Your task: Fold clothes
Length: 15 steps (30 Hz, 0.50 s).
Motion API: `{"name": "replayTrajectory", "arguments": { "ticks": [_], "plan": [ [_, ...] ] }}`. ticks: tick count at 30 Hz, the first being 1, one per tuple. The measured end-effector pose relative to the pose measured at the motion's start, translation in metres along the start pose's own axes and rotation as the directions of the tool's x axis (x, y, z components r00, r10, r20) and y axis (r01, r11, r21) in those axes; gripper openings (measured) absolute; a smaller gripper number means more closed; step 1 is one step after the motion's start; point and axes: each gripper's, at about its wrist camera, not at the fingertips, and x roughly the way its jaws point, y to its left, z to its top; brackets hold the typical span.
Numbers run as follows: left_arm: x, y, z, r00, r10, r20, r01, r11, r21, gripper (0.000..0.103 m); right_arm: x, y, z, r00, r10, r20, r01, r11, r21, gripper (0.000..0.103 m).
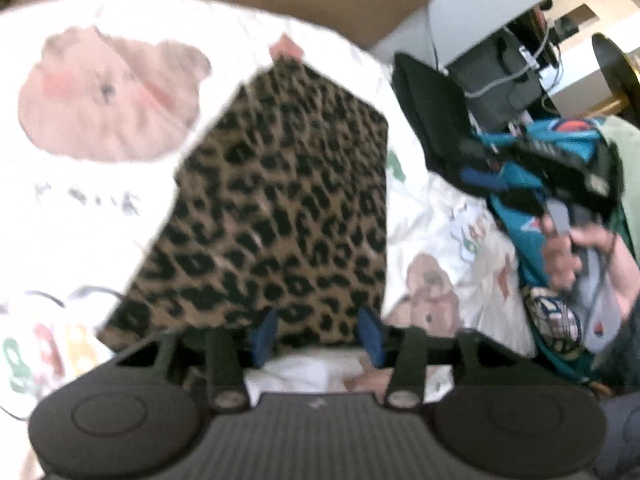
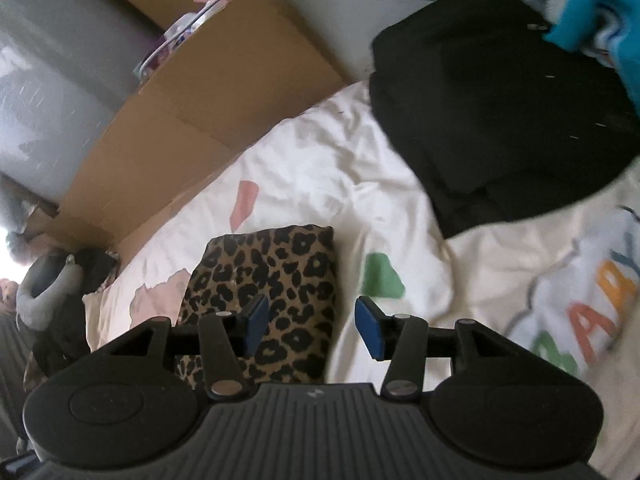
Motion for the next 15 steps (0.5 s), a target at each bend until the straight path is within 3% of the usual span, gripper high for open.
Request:
{"name": "replayTrajectory", "arguments": {
  "ticks": [5, 11, 15],
  "plan": [
    [-0.02, 0.001, 0.031, 0.998, 0.042, 0.036, -0.043, 0.999, 0.004, 0.053, -0.027, 0.01, -0.001, 0.999, -0.045, 0.028, 0.047, 0.998, -0.052, 0.055],
    [-0.045, -0.001, 0.067, 0.992, 0.108, 0.062, -0.11, 0.994, 0.021, 0.061, -0.038, 0.014, -0.003, 0.998, -0.047, 0.035, 0.048, 0.999, -0.013, 0.055],
    [-0.055, -0.004, 0.086, 0.985, 0.156, 0.068, -0.159, 0.986, 0.053, 0.072, -0.04, 0.018, -0.009, 0.999, -0.033, 0.037, 0.033, 0.999, -0.002, 0.055]
  ]
}}
